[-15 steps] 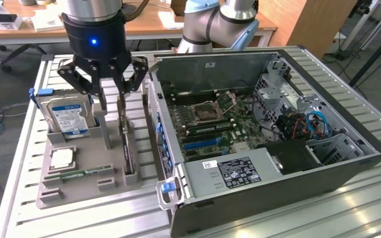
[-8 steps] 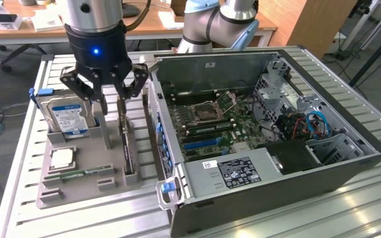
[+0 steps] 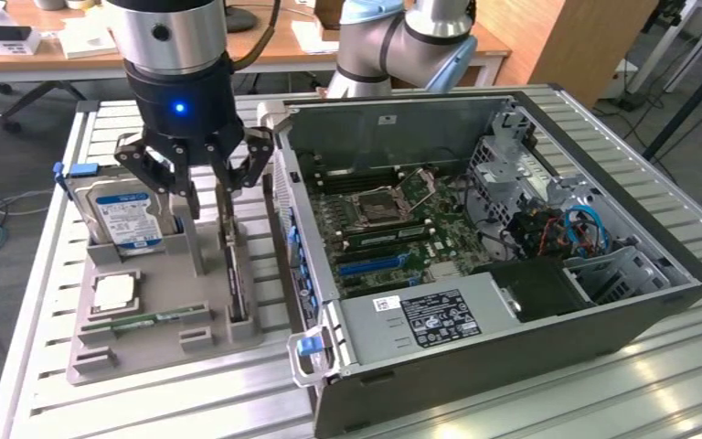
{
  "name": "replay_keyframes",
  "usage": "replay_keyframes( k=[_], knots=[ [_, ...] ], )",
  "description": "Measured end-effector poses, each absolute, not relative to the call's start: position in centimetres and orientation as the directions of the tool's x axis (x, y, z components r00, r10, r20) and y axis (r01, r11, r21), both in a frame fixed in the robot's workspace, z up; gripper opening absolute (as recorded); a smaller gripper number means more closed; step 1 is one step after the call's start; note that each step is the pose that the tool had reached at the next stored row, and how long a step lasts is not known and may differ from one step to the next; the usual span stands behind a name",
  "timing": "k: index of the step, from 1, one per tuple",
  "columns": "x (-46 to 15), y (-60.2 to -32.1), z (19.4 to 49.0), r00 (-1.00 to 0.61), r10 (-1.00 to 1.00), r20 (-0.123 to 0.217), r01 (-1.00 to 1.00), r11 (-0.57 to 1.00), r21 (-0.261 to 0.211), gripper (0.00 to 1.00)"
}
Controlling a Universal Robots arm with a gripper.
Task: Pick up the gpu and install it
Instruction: 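Pick up the gpu and move the gpu toward the slot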
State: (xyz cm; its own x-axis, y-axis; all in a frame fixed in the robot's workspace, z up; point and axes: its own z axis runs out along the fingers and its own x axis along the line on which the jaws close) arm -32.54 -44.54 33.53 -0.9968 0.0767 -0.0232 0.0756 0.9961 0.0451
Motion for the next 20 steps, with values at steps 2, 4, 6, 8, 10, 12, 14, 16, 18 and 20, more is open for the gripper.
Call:
replay_keyframes(
  k=[2, 4, 6, 8, 10, 12, 14, 16, 18, 20],
  knots=[
    [-32.5, -44.5, 33.5, -0.997, 0.077, -0.023, 0.076, 0.996, 0.045, 0.41],
    [-32.5, -44.5, 33.5, -0.997, 0.077, -0.023, 0.076, 0.996, 0.045, 0.41],
    [-32.5, -44.5, 33.5, -0.997, 0.077, -0.023, 0.076, 0.996, 0.045, 0.42],
    [-32.5, -44.5, 33.5, -0.997, 0.077, -0.023, 0.076, 0.996, 0.045, 0.49],
    [-32.5, -44.5, 33.5, -0.997, 0.077, -0.023, 0.076, 0.996, 0.045, 0.49],
    [-32.5, -44.5, 33.2, -0.997, 0.077, -0.023, 0.076, 0.996, 0.045, 0.49],
    [-32.5, -44.5, 32.8, -0.997, 0.077, -0.023, 0.076, 0.996, 0.045, 0.49],
    [-32.5, -44.5, 32.5, -0.997, 0.077, -0.023, 0.076, 0.996, 0.045, 0.49],
    [-32.5, -44.5, 32.1, -0.997, 0.077, -0.023, 0.076, 0.996, 0.045, 0.49],
    [-32.5, -44.5, 31.8, -0.997, 0.077, -0.023, 0.076, 0.996, 0.045, 0.49]
  ],
)
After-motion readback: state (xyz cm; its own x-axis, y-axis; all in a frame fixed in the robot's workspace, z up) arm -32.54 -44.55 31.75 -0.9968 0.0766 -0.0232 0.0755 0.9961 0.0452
